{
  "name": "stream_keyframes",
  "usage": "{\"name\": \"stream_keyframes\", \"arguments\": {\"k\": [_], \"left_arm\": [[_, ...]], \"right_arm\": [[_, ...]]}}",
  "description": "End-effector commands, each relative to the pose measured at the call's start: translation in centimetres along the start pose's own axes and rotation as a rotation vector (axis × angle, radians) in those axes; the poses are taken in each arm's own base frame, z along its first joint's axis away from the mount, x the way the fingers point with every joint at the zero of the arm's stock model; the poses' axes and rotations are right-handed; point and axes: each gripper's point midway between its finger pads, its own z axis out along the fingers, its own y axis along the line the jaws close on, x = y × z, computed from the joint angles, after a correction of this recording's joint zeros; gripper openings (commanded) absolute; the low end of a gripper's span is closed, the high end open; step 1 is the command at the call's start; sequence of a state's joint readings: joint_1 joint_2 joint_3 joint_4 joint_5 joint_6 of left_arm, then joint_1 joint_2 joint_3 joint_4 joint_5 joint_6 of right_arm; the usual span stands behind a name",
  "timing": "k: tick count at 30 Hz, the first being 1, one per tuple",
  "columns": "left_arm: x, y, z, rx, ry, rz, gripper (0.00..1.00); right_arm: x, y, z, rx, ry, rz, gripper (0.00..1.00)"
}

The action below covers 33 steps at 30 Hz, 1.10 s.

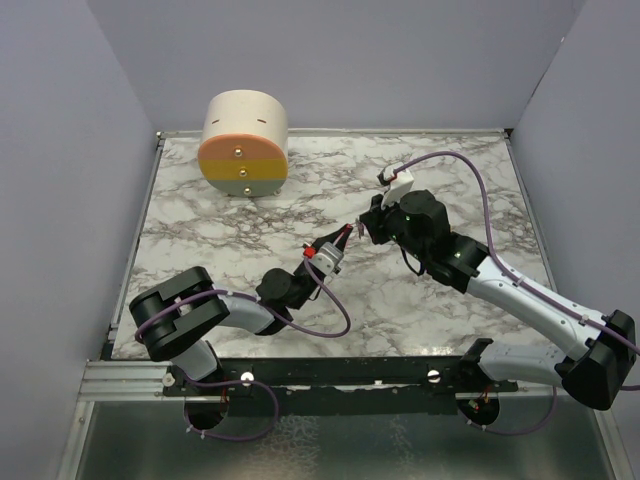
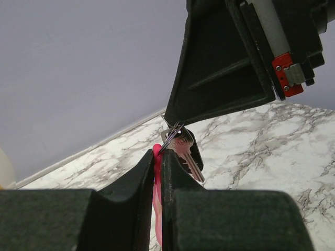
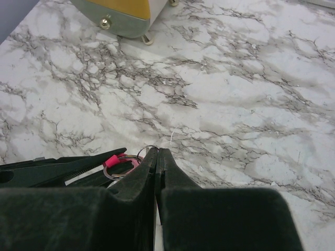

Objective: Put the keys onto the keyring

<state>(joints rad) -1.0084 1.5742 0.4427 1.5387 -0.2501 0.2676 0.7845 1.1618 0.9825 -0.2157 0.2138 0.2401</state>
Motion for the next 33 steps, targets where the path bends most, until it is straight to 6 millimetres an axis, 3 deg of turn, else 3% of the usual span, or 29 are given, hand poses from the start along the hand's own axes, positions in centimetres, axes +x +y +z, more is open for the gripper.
{"name": "stream_keyframes", "arguments": {"k": [1, 21, 33], "left_arm": [[-6.7, 1.3, 0.3, -0.047, -0.244, -0.097, 0.0], [-8.4, 1.6, 1.1, -0.052, -0.295, -0.121, 0.0], [-8.8, 2.1, 1.3, -0.066, -0.306, -0.116, 0.0]], "right_arm": [[-0.9, 0.6, 0.0, -0.035, -0.042, -0.01, 0.01], [-0.8, 2.3, 0.7, -0.125, -0.044, -0.014, 0.01], [0.0, 2.3, 0.7, -0.131, -0.02, -0.012, 0.01]]}}
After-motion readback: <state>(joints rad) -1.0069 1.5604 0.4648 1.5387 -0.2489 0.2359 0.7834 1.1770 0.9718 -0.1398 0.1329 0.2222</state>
